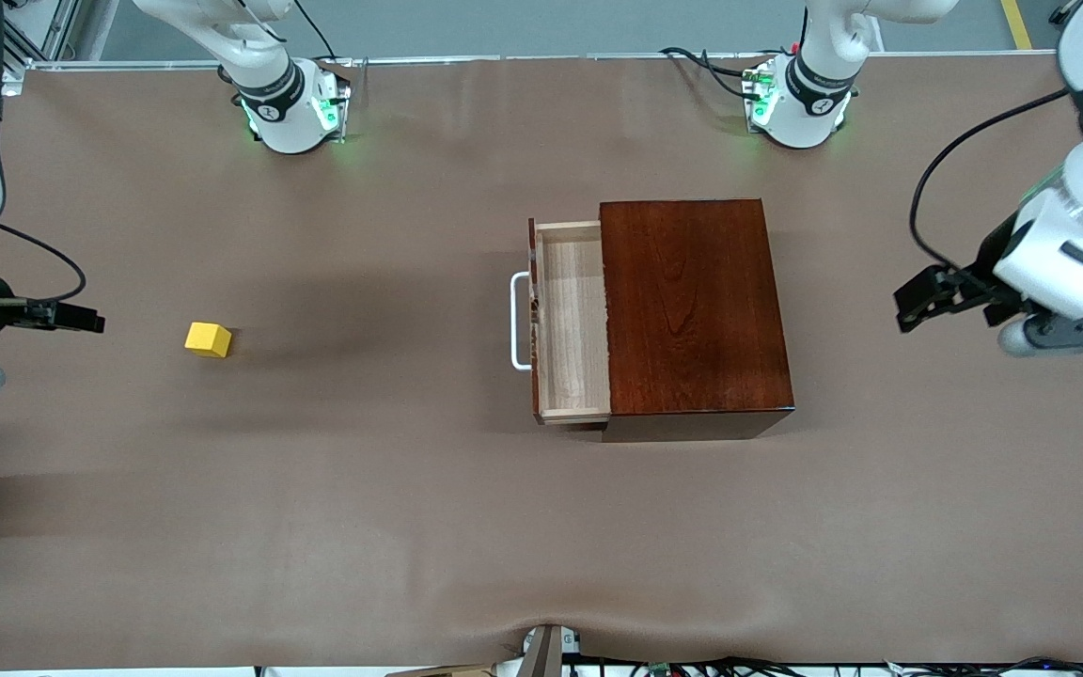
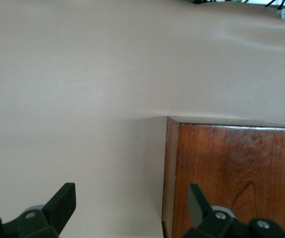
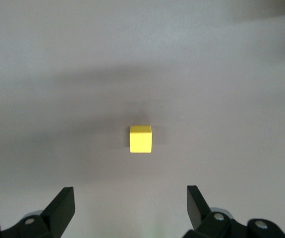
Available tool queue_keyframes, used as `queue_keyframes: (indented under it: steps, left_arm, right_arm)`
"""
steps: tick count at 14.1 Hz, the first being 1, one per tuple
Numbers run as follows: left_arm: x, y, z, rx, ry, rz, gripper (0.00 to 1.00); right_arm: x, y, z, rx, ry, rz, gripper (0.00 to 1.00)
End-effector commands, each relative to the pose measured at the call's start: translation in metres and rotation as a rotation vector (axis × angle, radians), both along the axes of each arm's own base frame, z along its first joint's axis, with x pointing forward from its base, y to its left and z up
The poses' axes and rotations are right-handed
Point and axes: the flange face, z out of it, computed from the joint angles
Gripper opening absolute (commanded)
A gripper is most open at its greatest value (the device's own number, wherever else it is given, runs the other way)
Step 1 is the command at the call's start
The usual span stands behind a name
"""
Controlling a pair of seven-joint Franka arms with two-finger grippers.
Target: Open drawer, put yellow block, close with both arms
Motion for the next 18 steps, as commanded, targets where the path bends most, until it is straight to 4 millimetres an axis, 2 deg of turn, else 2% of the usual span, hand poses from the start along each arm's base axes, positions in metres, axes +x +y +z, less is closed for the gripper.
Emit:
queue_keyframes:
  steps: [1, 5, 9, 13, 16, 18]
  left_arm:
    - [-0.031, 0.015, 0.003, -0.029, 0.024, 0.002, 1.00]
    - [-0.056, 0.028, 0.006, -0.030, 0.035, 0.009, 1.00]
    - [-0.076, 0.037, 0.003, 0.012, 0.043, 0.003, 1.00]
    - [-0.072, 0.039, 0.006, 0.013, 0.037, -0.010, 1.00]
    - [-0.054, 0.036, 0.011, 0.038, 0.016, -0.093, 1.00]
    - [-0.053, 0.041, 0.015, 0.039, 0.012, -0.103, 1.00]
  right_arm:
    - [0.005, -0.011, -0.035, 0.004, 0.010, -0.021, 1.00]
    - [-0.001, 0.001, -0.086, 0.008, 0.008, 0.000, 1.00]
    - [-0.011, 0.002, -0.137, 0.003, -0.016, 0.005, 1.00]
    - [-0.032, -0.012, -0.182, 0.001, -0.019, -0.017, 1.00]
    - [-0.048, -0.010, -0.214, -0.002, -0.032, -0.018, 1.00]
    - [-0.055, -0.010, -0.235, -0.003, -0.035, -0.020, 1.00]
